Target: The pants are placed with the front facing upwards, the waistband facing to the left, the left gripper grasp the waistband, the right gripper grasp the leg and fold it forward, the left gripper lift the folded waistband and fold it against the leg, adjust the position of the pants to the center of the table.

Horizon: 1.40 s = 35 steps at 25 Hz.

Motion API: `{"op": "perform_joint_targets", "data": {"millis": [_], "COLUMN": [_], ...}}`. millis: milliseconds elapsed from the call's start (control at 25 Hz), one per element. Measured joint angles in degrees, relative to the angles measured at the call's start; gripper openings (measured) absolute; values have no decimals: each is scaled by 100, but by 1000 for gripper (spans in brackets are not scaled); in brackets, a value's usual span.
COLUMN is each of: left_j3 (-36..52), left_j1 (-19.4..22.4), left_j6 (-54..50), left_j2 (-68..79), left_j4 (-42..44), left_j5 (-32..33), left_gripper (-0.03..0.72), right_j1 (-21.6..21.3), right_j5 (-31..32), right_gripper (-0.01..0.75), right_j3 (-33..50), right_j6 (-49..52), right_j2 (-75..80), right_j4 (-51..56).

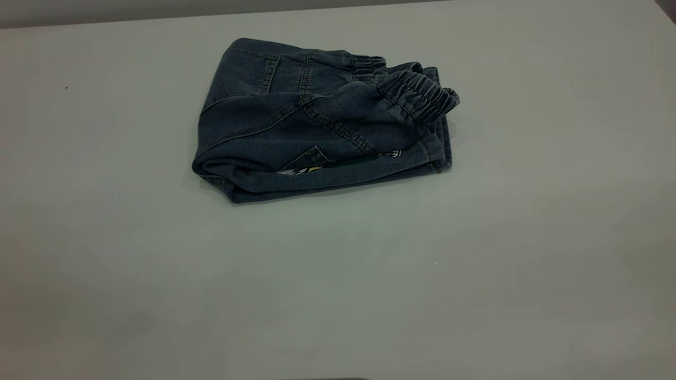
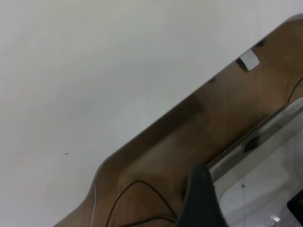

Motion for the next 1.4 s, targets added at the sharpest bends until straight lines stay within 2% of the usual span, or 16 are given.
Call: {"op": "perform_joint_targets", "data": {"millis": [240,360,440,600,760,960,1400], "left_j3": [0,0,0,0,0,0,0], "left_j1": [89,651,1193,2139,2715,2928,2938], "left_j6": [0,0,0,0,0,0,0], "left_j2": [-158,-552,-884,-1534,-2076,-2181,-2181], "left_j4": [-9,-31,-31,-25,-25,-31,-31], "left_j5": [-9,-14,-8,18,43,107,114], "left_gripper": [465,465,465,465,465,465,465], "right_j1": [0,-31,-124,-551,-939,-1115,-1115], "right_j5": [0,0,0,0,0,0,0], "right_gripper": [496,496,496,496,496,496,496], "right_j3": [0,0,0,0,0,0,0], "right_j6": [4,4,4,4,4,4,11], "right_j2": [0,-108,-197,-282,-282,-282,-282], "right_j4": [2,6,14,85,114,125,132]}}
